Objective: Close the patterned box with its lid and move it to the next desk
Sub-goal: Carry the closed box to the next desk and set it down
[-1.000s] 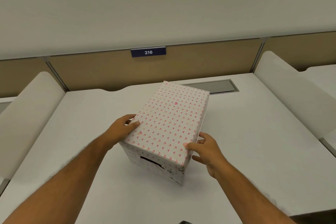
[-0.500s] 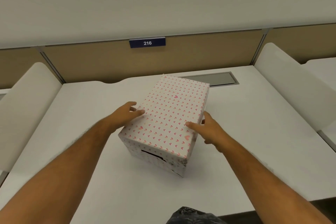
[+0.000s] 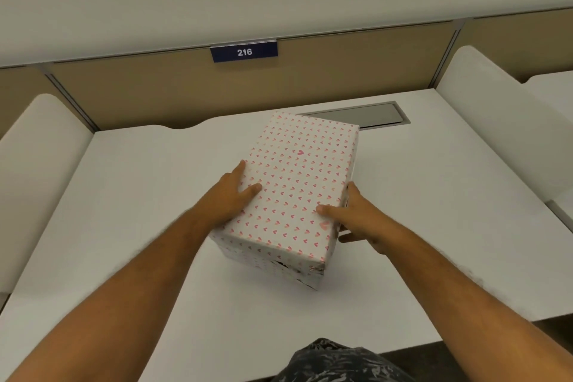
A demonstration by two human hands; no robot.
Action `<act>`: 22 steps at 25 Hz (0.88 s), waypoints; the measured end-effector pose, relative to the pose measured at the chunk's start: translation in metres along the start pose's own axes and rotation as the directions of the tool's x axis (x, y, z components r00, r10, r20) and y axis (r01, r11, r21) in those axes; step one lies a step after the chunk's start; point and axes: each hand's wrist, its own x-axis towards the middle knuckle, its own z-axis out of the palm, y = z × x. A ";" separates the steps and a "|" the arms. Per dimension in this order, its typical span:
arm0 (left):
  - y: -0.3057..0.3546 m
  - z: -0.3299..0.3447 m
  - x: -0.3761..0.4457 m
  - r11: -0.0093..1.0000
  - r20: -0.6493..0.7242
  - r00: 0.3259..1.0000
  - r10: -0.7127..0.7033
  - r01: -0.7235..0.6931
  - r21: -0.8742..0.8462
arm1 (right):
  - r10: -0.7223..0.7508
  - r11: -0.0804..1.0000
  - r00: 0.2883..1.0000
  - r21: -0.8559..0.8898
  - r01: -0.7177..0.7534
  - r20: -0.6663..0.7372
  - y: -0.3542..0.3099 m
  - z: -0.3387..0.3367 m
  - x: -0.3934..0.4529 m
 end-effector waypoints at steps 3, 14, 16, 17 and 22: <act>-0.004 -0.019 0.005 0.992 0.099 0.994 -0.049 0.060 -0.108 | 0.036 0.990 0.999 0.137 -0.041 0.035 0.008 0.003 -0.008; -0.021 -0.021 0.005 0.998 0.159 0.987 -0.010 0.019 -0.054 | 0.092 0.993 0.994 0.083 -0.088 -0.054 0.043 0.029 -0.037; -0.022 -0.022 0.005 0.999 0.155 0.988 -0.015 0.020 -0.032 | 0.098 0.980 0.993 0.179 -0.086 -0.060 0.050 0.032 -0.038; -0.022 -0.023 0.004 1.000 0.154 0.988 -0.015 0.019 -0.025 | 0.096 0.969 0.994 0.232 -0.080 -0.056 0.051 0.033 -0.038; -0.025 -0.024 0.000 0.998 0.127 0.992 -0.007 0.016 -0.069 | 0.106 0.899 0.994 0.425 -0.106 0.023 0.061 0.033 -0.038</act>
